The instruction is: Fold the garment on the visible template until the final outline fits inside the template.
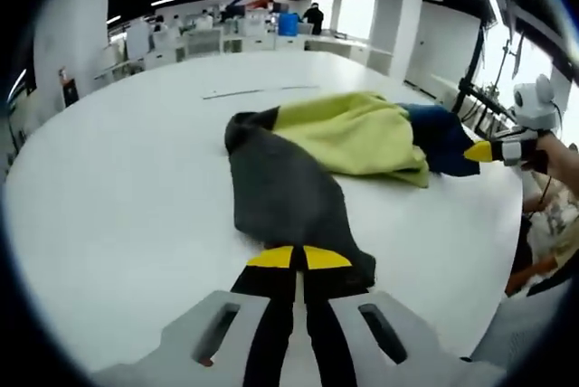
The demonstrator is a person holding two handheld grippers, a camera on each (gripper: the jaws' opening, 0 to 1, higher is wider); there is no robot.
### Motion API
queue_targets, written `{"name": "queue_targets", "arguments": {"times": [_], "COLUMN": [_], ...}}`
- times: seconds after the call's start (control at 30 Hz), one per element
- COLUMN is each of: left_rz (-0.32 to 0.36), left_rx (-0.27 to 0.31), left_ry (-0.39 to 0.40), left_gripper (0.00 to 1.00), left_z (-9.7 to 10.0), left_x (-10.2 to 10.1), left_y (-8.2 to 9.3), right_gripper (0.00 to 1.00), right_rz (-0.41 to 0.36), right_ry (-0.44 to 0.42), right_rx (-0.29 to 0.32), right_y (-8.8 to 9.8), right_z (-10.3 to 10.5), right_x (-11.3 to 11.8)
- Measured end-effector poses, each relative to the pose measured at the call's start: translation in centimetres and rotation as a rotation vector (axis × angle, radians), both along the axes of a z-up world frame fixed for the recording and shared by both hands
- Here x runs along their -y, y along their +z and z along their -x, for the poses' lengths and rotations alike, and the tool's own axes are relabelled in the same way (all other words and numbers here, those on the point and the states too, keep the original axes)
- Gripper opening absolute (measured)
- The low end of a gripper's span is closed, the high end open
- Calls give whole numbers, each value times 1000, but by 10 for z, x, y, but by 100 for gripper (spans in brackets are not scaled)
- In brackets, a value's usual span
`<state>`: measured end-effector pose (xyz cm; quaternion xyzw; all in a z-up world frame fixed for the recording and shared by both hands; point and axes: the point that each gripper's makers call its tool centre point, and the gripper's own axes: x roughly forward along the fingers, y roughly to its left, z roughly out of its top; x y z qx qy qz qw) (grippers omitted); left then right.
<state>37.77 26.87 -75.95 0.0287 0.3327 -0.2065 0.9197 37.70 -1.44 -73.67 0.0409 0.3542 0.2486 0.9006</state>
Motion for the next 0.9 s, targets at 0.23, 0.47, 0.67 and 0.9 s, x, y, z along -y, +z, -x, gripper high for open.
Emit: {"name": "queue_targets", "arguments": {"times": [0.23, 0.47, 0.67, 0.9], "left_rz": [3, -26, -35, -125], "left_rx": [64, 87, 74, 52], "left_ry": [50, 96, 141, 160], "left_gripper": [0, 0, 0, 0], "left_z": [-1, -1, -1, -2], "left_x": [-30, -61, -80, -109], "left_y": [31, 42, 37, 22], "right_gripper": [0, 0, 0, 0], "right_rz": [56, -42, -65, -83], "right_ry": [33, -35, -96, -196], "right_rx": [-13, -23, -51, -102], "right_y": [20, 51, 59, 55], "right_z": [6, 7, 1, -7], "right_x": [29, 65, 93, 126]}}
